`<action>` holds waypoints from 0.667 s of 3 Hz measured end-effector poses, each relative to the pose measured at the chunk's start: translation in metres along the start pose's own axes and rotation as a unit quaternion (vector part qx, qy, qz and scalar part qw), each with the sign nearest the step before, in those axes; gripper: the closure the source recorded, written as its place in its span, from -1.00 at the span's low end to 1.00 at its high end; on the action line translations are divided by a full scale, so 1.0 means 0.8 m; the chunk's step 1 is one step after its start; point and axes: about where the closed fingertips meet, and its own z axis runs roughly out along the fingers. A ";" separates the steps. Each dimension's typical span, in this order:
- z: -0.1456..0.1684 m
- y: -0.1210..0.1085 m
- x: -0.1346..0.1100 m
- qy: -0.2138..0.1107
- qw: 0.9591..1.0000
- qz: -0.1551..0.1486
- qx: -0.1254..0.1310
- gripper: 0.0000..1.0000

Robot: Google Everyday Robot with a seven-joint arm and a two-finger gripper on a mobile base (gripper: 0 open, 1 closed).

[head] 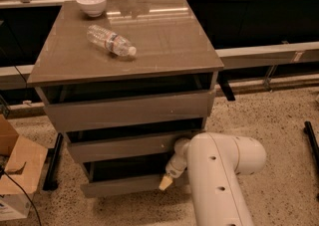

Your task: Open bottom drawer

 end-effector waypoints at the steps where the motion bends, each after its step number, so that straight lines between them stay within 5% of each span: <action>1: 0.006 0.026 0.021 0.015 1.000 0.006 -0.012 0.04; 2: 0.006 0.025 0.020 0.015 1.000 0.006 -0.012 -0.34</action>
Offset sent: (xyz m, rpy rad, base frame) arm -0.1341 -0.0192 -0.0157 0.0192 0.1853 -0.1108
